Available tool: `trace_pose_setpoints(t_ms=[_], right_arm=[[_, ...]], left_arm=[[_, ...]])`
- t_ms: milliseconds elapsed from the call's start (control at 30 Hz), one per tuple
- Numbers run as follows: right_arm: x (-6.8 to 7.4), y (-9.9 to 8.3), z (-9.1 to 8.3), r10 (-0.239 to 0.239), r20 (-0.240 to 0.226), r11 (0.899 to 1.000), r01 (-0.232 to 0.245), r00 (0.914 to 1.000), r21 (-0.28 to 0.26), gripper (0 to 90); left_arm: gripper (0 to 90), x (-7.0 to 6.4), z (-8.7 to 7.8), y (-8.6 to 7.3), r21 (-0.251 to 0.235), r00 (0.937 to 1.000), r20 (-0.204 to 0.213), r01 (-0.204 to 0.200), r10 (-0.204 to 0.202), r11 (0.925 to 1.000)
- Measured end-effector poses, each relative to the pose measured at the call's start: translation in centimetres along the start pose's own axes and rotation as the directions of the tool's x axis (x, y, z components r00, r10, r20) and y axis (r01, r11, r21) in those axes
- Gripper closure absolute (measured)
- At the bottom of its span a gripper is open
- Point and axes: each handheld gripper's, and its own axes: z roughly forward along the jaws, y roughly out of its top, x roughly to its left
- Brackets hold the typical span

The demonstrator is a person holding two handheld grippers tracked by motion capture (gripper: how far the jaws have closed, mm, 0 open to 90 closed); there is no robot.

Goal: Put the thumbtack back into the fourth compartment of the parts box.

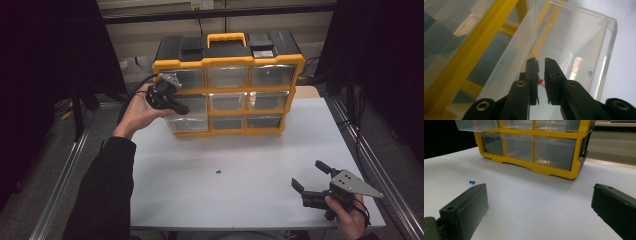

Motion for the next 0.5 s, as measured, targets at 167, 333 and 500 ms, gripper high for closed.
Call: trace_pose_setpoints(t_ms=[167, 333, 500], right_arm=[[0.0, 0.0, 0.0, 0.0, 0.002, 1.0, 0.0, 1.0, -0.001, 0.6], [0.0, 0.0, 0.0, 0.001, 0.001, 1.0, -0.001, 1.0, 0.0, 0.6], [0.1, 0.0, 0.0, 0.002, 0.002, 1.0, -0.002, 1.0, -0.001, 0.6]], left_arm=[[80.3, 0.0, -0.4, -0.1, -0.047, 0.9998, 0.01, 0.015, -0.015, 0.9988], [75.8, -0.1, -1.0, -0.3, -0.103, 0.9989, 0.028, 0.041, -0.038, 0.9939], [67.8, -0.5, -2.1, -0.3, -0.16, 0.9991, 0.0, 0.042, -0.042, 0.9862]])
